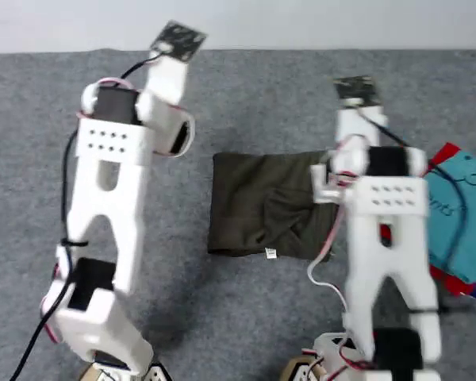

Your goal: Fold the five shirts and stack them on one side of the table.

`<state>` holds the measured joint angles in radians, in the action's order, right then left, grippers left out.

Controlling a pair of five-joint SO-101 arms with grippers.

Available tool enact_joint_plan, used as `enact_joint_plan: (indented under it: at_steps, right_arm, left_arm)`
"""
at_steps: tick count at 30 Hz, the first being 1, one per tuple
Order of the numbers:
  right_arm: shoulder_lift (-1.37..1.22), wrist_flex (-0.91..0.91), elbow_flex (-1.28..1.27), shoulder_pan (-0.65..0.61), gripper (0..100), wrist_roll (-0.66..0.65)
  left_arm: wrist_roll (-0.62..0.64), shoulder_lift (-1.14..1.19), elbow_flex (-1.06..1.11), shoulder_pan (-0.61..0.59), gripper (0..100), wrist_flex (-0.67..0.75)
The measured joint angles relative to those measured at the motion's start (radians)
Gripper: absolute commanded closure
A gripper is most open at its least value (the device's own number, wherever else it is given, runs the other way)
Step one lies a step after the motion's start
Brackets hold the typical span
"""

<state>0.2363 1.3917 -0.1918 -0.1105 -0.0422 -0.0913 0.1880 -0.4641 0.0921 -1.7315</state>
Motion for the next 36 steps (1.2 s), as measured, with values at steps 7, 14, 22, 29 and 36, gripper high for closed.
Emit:
enact_joint_plan:
  at_steps: [7, 14, 22, 29, 36]
  right_arm:
    - [-0.152, -0.149, 0.0, -0.178, 98.3, 0.075]
    - [-0.25, -0.224, 0.0, -0.262, 98.3, 0.077]
    - [-0.423, -0.252, 0.0, -0.256, 98.8, 0.077]
    - [-0.434, -0.037, 0.0, -0.155, 98.8, 0.058]
    - [-0.434, 0.236, 0.002, -0.006, 98.8, -0.064]
  left_arm:
    - [-0.08, -0.107, 0.239, -0.017, 99, 0.0]
    - [-0.081, -0.129, 0.334, -0.017, 99, 0.003]
    - [-0.061, -0.133, 0.376, -0.017, 99, 0.003]
    - [-0.06, -0.133, 0.376, -0.017, 99, 0.003]
    - [-0.058, -0.133, 0.376, -0.017, 99, 0.012]
